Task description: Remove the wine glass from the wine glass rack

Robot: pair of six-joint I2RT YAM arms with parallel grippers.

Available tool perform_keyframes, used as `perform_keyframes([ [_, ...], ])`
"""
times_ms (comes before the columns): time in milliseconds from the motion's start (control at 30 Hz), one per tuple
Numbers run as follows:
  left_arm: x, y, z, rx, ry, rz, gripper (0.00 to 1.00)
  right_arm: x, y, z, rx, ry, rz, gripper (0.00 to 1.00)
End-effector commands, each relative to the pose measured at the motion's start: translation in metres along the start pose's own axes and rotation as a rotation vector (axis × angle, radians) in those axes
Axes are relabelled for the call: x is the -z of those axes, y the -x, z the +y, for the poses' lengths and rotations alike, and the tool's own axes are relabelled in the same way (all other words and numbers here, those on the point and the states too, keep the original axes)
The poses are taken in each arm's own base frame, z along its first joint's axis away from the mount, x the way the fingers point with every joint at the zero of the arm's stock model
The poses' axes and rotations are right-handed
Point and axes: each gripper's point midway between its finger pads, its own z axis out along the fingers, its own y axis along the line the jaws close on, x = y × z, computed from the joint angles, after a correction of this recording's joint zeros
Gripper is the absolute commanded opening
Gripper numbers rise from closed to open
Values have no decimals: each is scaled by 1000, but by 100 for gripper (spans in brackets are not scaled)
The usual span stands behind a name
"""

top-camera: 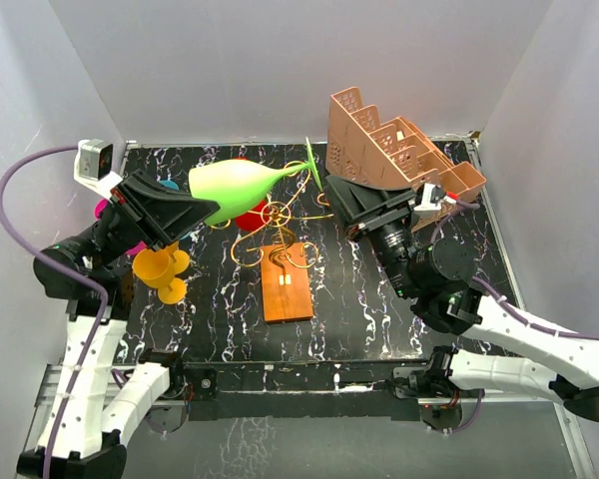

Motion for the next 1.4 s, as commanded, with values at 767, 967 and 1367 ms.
perform_keyframes([
  [767, 237, 77, 114, -506, 1783, -339, 0, 20, 76, -10, 302, -136, -273, 66],
  [967, 263, 72, 141, -503, 1982, -254, 0, 21, 79, -10, 325, -142, -281, 66],
  [1367, 291, 41, 199, -395, 2191, -131, 0, 18, 72, -12, 338, -150, -255, 65],
])
